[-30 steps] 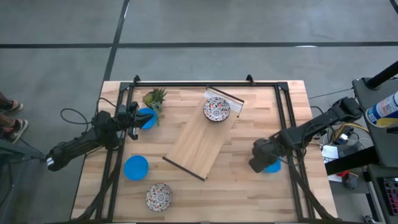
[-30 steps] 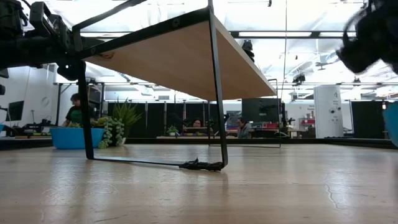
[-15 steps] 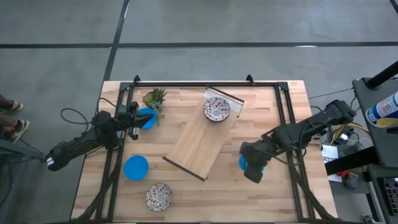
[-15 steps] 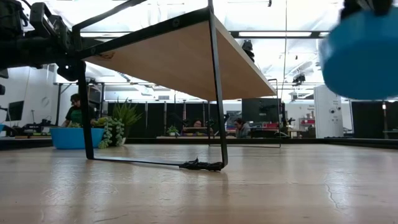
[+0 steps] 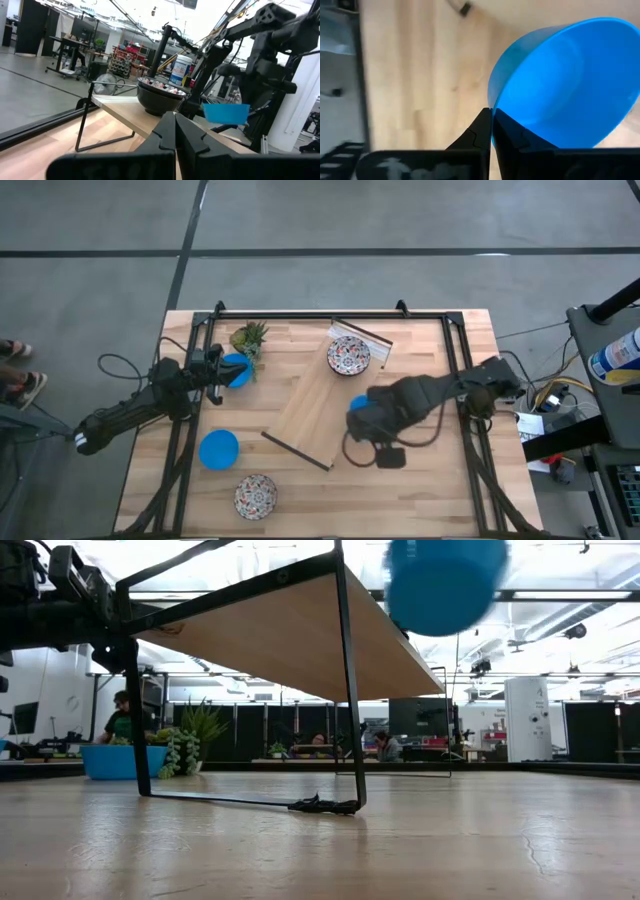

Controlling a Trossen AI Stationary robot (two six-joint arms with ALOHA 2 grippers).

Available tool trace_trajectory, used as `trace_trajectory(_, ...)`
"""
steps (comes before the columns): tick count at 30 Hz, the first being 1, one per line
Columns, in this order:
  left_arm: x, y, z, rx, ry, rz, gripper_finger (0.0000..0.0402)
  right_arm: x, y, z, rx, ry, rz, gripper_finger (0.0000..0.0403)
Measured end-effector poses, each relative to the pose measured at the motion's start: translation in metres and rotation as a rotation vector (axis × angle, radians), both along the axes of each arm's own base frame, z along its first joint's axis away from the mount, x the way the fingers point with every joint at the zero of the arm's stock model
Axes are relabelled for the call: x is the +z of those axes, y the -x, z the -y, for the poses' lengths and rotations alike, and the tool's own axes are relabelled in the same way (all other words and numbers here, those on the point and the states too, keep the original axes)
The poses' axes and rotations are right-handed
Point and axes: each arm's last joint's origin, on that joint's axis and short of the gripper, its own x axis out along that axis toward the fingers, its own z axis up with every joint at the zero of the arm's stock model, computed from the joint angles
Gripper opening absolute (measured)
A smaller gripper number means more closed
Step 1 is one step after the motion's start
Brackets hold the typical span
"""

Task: Pick & Place Mini bowls
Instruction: Put the bottom right blue bowl on the shelf

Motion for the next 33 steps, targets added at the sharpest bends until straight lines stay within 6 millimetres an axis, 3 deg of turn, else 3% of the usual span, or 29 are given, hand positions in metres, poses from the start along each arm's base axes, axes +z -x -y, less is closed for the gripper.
trace_trajectory(7, 0.000, 0.000, 0.000, 0.000, 0.000, 0.000, 0.0000, 0.014, -0.025, 0.008, 0.194, 0.042, 0.092, 0.0008)
trace_trajectory(13, 0.000, 0.000, 0.000, 0.000, 0.000, 0.000, 0.0000, -0.002, -0.049, 0.012, 0.394, 0.178, 0.086, 0.0008)
trace_trajectory(19, 0.000, 0.000, 0.000, 0.000, 0.000, -0.001, 0.0000, -0.022, -0.070, 0.018, 0.480, 0.242, 0.045, 0.0008)
trace_trajectory(27, 0.000, 0.000, 0.000, 0.000, 0.001, -0.001, 0.0000, -0.033, -0.078, 0.025, 0.525, 0.251, 0.017, 0.0008)
trace_trajectory(33, 0.000, 0.000, 0.000, 0.000, 0.001, -0.001, 0.0000, -0.028, -0.077, 0.026, 0.526, 0.250, 0.037, 0.0009)
